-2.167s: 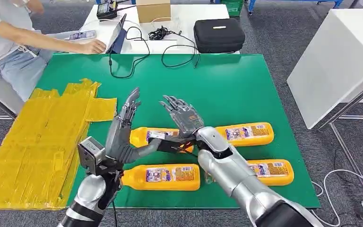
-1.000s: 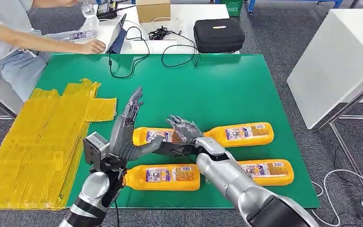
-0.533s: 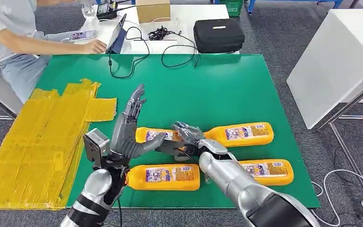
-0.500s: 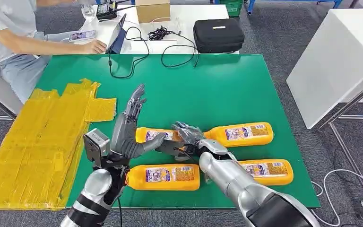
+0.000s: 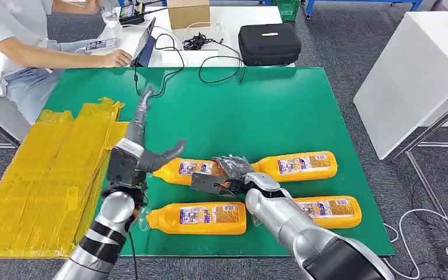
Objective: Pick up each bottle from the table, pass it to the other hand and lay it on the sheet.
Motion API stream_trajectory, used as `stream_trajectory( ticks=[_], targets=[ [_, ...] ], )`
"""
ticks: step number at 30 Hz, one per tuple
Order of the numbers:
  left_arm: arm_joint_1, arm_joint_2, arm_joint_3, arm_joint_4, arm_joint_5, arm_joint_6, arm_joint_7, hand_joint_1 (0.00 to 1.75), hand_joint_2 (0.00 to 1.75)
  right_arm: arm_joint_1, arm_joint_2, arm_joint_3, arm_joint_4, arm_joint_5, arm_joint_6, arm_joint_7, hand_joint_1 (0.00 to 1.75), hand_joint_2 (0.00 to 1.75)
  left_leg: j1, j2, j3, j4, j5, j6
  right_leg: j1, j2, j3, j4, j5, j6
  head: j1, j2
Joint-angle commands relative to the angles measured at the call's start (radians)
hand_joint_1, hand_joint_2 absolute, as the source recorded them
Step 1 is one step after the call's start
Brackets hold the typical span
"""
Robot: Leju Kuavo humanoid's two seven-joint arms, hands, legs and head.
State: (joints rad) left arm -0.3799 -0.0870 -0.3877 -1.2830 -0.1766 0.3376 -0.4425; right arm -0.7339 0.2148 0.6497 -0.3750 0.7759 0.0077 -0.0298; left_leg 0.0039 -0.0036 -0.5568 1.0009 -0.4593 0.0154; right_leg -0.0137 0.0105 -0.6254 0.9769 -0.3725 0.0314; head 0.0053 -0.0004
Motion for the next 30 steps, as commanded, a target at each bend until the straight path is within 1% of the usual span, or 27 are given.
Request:
stream_trajectory(
  ticks=[1,4,5,6,7,8,9,10,11,12,14,17,20,23,26,27,30],
  targets=[
    [-0.042,0.026,0.176,0.143,0.002,-0.021,-0.023,0.00,1.75,-0.005,0.003,-0.016,0.057,0.004,-0.061,-0.007,1.66,1.75,0.001,0.001,0.003,-0.001,-0.001,-0.001,0.001,0.000,0.003,-0.001,-0.001,-0.001,0.000,0.000],
    [-0.010,0.018,0.192,0.108,0.031,-0.038,-0.024,0.00,1.75,0.005,0.000,-0.033,0.045,0.002,-0.113,-0.020,1.75,1.75,0.001,0.001,0.005,-0.001,-0.002,-0.001,0.002,-0.001,0.005,-0.001,-0.002,-0.001,0.000,0.000],
    [0.001,0.017,0.198,0.096,0.041,-0.043,-0.025,0.00,1.75,0.010,-0.001,-0.040,0.039,0.000,-0.135,-0.028,1.75,1.75,0.001,0.000,0.003,-0.001,-0.001,-0.001,0.001,-0.001,0.003,-0.001,-0.001,-0.001,0.000,0.000],
    [0.015,0.017,0.203,0.080,0.049,-0.045,-0.027,0.00,1.75,0.016,-0.003,-0.050,0.030,0.002,-0.175,-0.041,1.75,1.75,0.001,0.001,0.005,-0.001,-0.002,-0.001,0.002,-0.001,0.005,-0.001,-0.002,-0.001,0.000,0.000],
    [0.024,0.017,0.208,0.070,0.055,-0.047,-0.028,0.00,1.75,0.020,-0.005,-0.057,0.023,0.003,-0.198,-0.050,1.75,1.75,0.001,0.000,0.002,-0.001,-0.001,-0.001,0.001,-0.001,0.003,-0.001,-0.001,-0.001,0.000,0.000],
    [0.036,0.017,0.214,0.057,0.069,-0.053,-0.031,0.00,1.75,0.025,-0.006,-0.066,0.016,0.001,-0.227,-0.062,1.75,1.75,0.001,0.001,0.004,-0.001,-0.002,-0.001,0.002,-0.001,0.005,-0.001,-0.002,-0.001,0.000,0.000],
    [0.036,0.017,0.214,0.057,0.069,-0.053,-0.031,0.00,1.75,0.025,-0.006,-0.066,0.016,0.001,-0.227,-0.062,1.75,1.75,0.001,0.001,0.001,-0.001,-0.001,-0.001,0.000,0.000,0.002,-0.001,-0.001,-0.001,0.000,0.000],
    [0.036,0.017,0.214,0.057,0.069,-0.053,-0.031,0.00,1.75,0.025,-0.006,-0.066,0.016,0.001,-0.227,-0.062,1.75,1.75,0.001,0.001,0.002,0.000,-0.001,-0.001,0.001,0.000,0.003,-0.001,-0.001,-0.001,0.000,0.000],
    [0.041,0.018,0.216,0.049,0.072,-0.055,-0.032,0.00,1.75,0.028,-0.007,-0.073,0.008,-0.002,-0.248,-0.069,1.75,1.75,0.001,0.000,0.000,0.000,-0.001,-0.001,0.001,-0.001,0.001,0.000,-0.001,-0.001,0.000,0.000],
    [0.052,0.018,0.220,0.034,0.079,-0.058,-0.033,0.00,1.75,0.037,-0.009,-0.089,-0.006,-0.004,-0.298,-0.091,1.75,1.75,0.002,0.000,0.002,0.000,-0.002,-0.001,0.002,-0.001,0.003,0.000,-0.002,-0.002,0.000,0.000],
    [0.078,0.019,0.229,0.007,0.095,-0.063,-0.035,0.00,1.75,0.053,-0.011,-0.123,-0.034,-0.011,-0.389,-0.128,1.75,1.75,0.001,0.000,0.000,0.000,-0.001,-0.001,0.001,-0.001,0.001,-0.001,-0.001,-0.001,0.000,0.000],
    [0.103,0.019,0.234,-0.018,0.116,-0.078,-0.034,0.00,1.75,0.075,-0.019,-0.174,-0.091,-0.034,-0.491,-0.172,1.75,1.75,0.001,0.001,0.001,0.000,-0.002,-0.001,0.001,0.000,0.002,0.000,-0.002,-0.001,0.000,0.000],
    [0.108,0.020,0.232,-0.022,0.116,-0.078,-0.034,0.00,1.75,0.075,-0.024,-0.178,-0.097,-0.035,-0.484,-0.175,1.75,1.75,0.001,0.000,0.000,0.000,-0.001,-0.001,0.001,-0.001,0.000,0.000,-0.001,-0.001,0.000,0.000],
    [0.119,0.019,0.232,-0.032,0.132,-0.092,-0.032,0.00,1.75,0.103,-0.026,-0.223,-0.154,-0.062,-0.565,-0.227,1.75,1.75,0.001,0.000,0.001,0.000,-0.001,-0.001,0.001,-0.002,0.001,0.000,-0.001,-0.001,0.000,0.000],
    [0.132,0.020,0.222,-0.040,0.155,-0.124,-0.026,0.00,1.75,0.128,-0.030,-0.264,-0.220,-0.092,-0.592,-0.270,1.75,1.75,0.003,0.000,0.005,0.000,-0.003,-0.001,0.003,-0.002,0.006,-0.001,-0.003,-0.002,0.000,0.000],
    [0.137,0.019,0.215,-0.041,0.174,-0.149,-0.020,0.00,1.75,0.140,-0.031,-0.275,-0.256,-0.101,-0.599,-0.284,1.75,1.75,0.001,0.000,0.000,0.000,-0.001,-0.001,0.001,-0.001,0.000,0.000,-0.001,-0.001,0.000,0.000],
    [0.139,0.017,0.213,-0.041,0.174,-0.148,-0.020,0.00,1.75,0.140,-0.031,-0.275,-0.259,-0.101,-0.597,-0.284,1.75,1.75,0.001,0.000,0.000,0.000,-0.001,-0.001,0.001,-0.001,0.000,0.000,-0.002,-0.001,0.000,0.000]
  ],
)
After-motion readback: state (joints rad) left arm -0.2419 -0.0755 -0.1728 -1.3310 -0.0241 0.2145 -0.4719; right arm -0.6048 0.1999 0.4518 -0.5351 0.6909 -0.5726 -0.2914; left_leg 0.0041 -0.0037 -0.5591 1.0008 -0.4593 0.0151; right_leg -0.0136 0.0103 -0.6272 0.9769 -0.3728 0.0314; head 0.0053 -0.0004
